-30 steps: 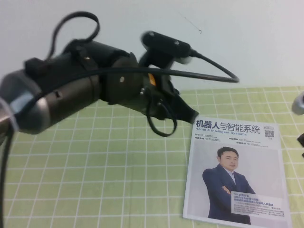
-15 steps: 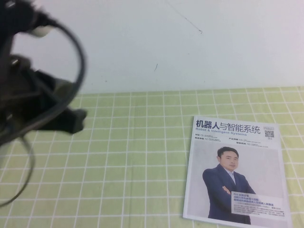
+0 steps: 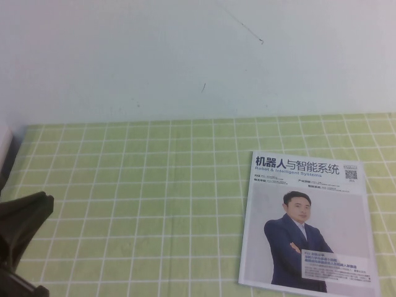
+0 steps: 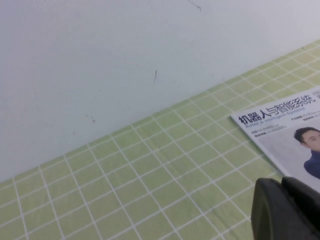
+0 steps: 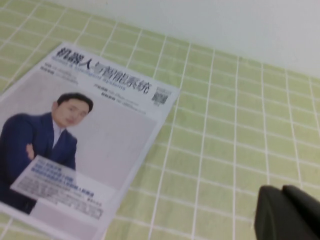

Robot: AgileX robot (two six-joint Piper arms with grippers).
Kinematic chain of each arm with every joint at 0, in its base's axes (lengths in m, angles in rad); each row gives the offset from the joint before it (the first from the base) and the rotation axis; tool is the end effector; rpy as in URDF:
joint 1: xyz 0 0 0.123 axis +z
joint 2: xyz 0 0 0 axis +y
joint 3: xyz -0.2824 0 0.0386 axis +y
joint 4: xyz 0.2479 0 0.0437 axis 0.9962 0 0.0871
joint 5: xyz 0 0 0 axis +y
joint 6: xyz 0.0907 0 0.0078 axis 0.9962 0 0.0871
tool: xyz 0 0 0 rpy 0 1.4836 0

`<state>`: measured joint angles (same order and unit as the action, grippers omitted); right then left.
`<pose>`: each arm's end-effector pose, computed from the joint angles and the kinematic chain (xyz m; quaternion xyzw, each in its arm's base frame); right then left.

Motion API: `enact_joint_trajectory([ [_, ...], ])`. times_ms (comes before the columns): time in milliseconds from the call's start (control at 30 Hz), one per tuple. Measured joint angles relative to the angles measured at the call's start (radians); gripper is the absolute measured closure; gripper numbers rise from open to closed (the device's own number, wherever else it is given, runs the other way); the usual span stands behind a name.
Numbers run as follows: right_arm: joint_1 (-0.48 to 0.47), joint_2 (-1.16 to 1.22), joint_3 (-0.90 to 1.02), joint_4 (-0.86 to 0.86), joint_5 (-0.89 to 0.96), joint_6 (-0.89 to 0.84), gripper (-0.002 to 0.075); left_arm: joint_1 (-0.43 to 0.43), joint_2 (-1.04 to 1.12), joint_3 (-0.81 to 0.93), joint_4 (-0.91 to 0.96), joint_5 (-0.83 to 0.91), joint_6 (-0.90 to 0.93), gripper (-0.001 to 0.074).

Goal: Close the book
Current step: 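Close the open booklet and leave it lying on the table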

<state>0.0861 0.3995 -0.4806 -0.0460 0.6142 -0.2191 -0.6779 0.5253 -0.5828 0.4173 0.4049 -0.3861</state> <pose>0.0804 0.0045 0.2927 -0.1373 0.8346 -0.0566 0.5305 0.0929 -0.0561 0.3354 0.2129 0.7527 -0.1467 0.6055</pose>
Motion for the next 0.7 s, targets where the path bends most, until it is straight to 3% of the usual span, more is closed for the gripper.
enact_joint_trajectory([
  [200, 0.000, -0.037, 0.074, 0.020, 0.139, 0.008, 0.0728, 0.000, -0.002, 0.038, 0.007, -0.012, -0.001, 0.0738],
  [700, 0.000, -0.037, 0.078, 0.028, 0.145, 0.008, 0.0728, 0.000, -0.002, 0.044, 0.007, -0.014, -0.005, 0.0738],
])
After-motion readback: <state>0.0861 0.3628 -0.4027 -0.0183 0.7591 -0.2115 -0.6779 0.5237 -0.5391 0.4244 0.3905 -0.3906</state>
